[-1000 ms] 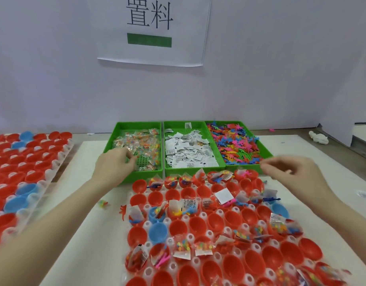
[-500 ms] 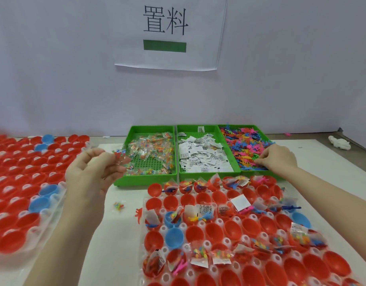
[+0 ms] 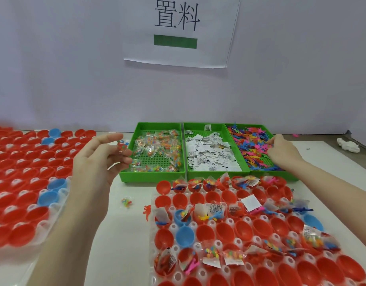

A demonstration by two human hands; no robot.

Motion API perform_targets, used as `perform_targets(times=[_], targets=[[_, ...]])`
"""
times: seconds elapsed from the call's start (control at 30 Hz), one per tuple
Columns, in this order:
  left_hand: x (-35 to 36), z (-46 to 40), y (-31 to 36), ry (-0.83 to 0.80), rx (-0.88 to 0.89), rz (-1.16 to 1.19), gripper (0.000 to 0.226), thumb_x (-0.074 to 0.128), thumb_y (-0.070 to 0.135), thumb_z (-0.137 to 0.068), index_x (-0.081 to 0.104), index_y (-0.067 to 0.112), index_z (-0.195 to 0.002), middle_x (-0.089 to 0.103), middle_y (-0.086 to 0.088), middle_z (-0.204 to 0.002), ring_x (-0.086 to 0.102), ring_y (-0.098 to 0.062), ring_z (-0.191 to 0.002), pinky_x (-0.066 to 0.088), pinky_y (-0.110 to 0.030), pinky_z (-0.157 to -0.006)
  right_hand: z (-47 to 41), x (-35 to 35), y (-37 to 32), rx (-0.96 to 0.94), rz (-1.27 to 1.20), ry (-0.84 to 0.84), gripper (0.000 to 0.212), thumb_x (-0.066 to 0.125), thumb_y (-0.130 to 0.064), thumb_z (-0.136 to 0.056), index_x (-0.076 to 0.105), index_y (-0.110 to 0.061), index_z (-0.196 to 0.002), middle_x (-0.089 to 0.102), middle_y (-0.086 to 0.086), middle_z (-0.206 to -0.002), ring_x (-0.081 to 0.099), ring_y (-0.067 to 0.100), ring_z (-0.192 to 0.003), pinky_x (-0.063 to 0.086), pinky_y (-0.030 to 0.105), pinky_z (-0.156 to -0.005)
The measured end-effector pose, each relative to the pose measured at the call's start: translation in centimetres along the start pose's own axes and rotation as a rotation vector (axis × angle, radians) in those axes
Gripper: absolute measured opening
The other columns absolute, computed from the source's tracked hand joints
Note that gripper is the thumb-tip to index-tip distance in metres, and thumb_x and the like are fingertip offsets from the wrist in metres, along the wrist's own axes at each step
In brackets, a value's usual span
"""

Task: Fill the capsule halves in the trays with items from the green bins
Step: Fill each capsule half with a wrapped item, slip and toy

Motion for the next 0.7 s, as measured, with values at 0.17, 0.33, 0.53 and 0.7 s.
perform_targets(times=[0.17, 0.33, 0.53, 0.7], targets=[[1.2, 0.3, -0.5, -0.051, -0.027, -0.003, 0.026, 0.042, -0.002, -0.089, 0.062, 0.014, -0.081, 0.061, 0.004, -0.051, 0.058, -0.007, -0.048, 0.050, -0.015, -0.051, 1.9, 1.3, -5.8, -0.311, 0.020, -0.101, 0.022, 0.052, -0.030, -0.090, 0.062, -0.017, -0.105, 0.061, -0.001, -0.093, 0.057, 0.020, -0.078, 0.039, 0.025, -0.062], [2.0, 0.9, -0.8, -0.102, 0.010, -0.063, 0.012, 0.056, 0.010, -0.088, 0.064, 0.016, -0.082, 0.062, 0.007, -0.055, 0.057, -0.004, -0.051, 0.049, -0.014, -0.053, 3.3, 5.4, -9.6, -0.405, 0.236, -0.254, 0.035, 0.060, -0.044, -0.082, 0.070, -0.015, -0.099, 0.066, -0.006, -0.087, 0.059, 0.011, -0.071, 0.043, 0.025, -0.055], [2.2, 1.0, -1.1, -0.117, 0.010, -0.097, 0.014, 0.056, 0.009, -0.089, 0.064, 0.018, -0.083, 0.063, 0.008, -0.056, 0.059, -0.004, -0.054, 0.051, -0.014, -0.056, 3.2, 5.8, -9.7, -0.352, 0.211, -0.207, 0.029, 0.065, -0.039, -0.081, 0.074, -0.014, -0.091, 0.069, -0.005, -0.073, 0.056, 0.010, -0.061, 0.035, 0.020, -0.048], [2.3, 1.0, -1.4, -0.126, -0.010, -0.085, 0.015, 0.055, 0.009, -0.089, 0.064, 0.019, -0.083, 0.062, 0.008, -0.056, 0.059, -0.005, -0.054, 0.051, -0.015, -0.055, 3.3, 4.9, -9.9, -0.389, 0.191, -0.132, 0.027, 0.054, -0.028, -0.089, 0.075, -0.012, -0.084, 0.045, -0.009, -0.045, 0.037, 0.008, -0.042, 0.025, 0.019, -0.042]])
Point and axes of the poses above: each hand's wrist, its own z-axis away from the middle knuckle, its own x-axis out of the palm, y = z × x, the point moved 7 cm from there along -z, towards the middle knuckle
